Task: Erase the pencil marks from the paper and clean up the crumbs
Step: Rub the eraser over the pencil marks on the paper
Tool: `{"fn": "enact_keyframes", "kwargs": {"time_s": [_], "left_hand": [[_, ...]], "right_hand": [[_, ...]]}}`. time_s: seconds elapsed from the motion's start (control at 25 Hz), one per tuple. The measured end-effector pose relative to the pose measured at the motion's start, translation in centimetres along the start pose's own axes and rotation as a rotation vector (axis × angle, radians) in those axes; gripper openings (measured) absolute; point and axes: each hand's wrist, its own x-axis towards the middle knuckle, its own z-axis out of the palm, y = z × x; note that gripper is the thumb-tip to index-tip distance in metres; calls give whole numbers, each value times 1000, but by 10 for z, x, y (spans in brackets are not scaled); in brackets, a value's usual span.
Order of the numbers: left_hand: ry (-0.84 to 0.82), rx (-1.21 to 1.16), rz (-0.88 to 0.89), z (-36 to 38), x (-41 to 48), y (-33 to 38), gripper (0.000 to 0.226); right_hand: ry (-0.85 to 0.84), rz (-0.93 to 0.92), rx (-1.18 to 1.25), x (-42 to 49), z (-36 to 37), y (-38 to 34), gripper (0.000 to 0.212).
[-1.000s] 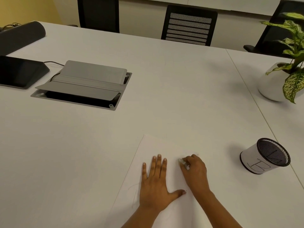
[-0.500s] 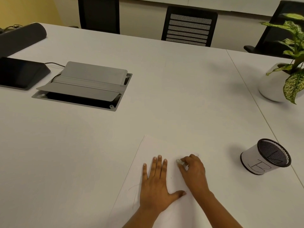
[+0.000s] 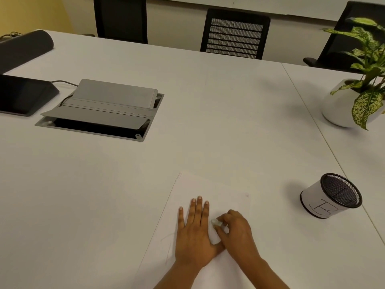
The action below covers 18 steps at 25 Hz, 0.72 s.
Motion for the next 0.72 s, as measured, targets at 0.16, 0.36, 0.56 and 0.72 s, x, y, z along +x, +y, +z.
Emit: {"fn": "enact_keyframes", "kwargs": {"time_s": [0.16,0.36,0.56,0.72], "left_hand": [[9,7,-8,2,0,0,110],[-12,0,-23,3,1,1,111],[-9,-10,-13,3,2,0,104],[-18,-15,-19,0,2,1,105]], "right_hand": [[116,75,-50,33,-12,9,13],[108,104,-50,27,-12,8,15],[-50,133,-24,-4,-12,10,16],[-107,186,-93,-7,-18,14,14]]}}
